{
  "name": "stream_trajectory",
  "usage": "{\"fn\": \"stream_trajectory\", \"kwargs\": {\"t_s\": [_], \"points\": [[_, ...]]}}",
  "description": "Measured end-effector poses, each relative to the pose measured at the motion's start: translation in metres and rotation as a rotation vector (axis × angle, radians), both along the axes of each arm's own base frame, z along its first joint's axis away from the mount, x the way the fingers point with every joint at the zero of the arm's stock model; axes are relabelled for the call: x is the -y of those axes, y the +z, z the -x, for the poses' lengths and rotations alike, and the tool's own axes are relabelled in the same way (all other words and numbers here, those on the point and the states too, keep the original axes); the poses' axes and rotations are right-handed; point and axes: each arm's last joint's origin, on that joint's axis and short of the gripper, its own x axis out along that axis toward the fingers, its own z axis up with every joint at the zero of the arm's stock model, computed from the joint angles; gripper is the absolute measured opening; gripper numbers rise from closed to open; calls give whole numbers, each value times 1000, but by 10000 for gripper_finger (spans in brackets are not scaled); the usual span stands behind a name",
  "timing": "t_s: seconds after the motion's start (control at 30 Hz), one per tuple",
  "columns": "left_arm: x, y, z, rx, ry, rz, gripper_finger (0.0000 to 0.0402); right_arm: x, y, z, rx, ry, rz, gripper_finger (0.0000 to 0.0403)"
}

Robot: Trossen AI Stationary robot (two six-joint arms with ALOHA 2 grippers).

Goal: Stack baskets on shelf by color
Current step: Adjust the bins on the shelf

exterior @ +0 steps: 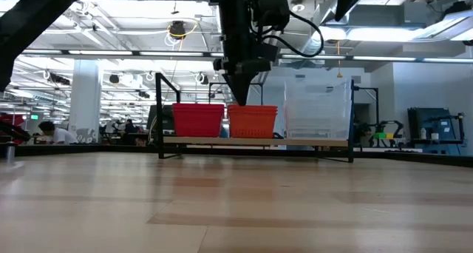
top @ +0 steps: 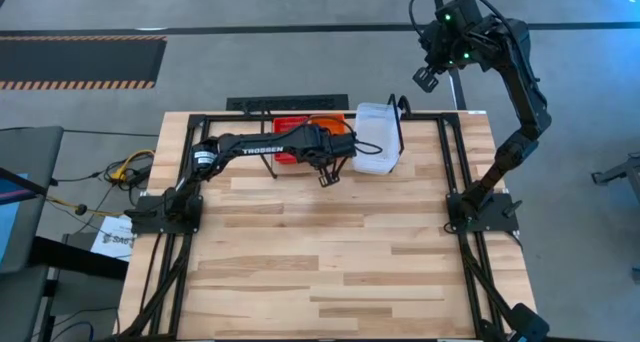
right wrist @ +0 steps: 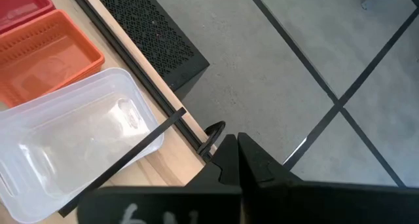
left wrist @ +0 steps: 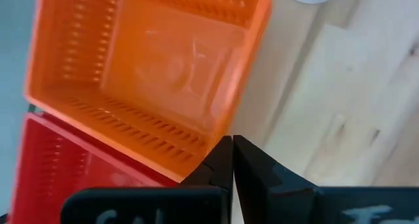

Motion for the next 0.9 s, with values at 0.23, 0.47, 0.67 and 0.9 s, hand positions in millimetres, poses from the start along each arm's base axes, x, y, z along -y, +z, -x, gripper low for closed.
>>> {"fn": "stream_trajectory", "kwargs": {"t_s": [0.23,0.47,0.67,0.9], "points": [[18,18,-1,4,-45,50,0,0,0,0,0,0,0,1],[10,69,-13,229,-153,-30,0,0,0,0,13,-16,-6,1],[-16,99,-21,478,-221,-14,0,0,0,0,22,-27,-10,1],[-36,98,-16,508,-288,95,0,-1,0,-1,84,-42,-50,1]]}}
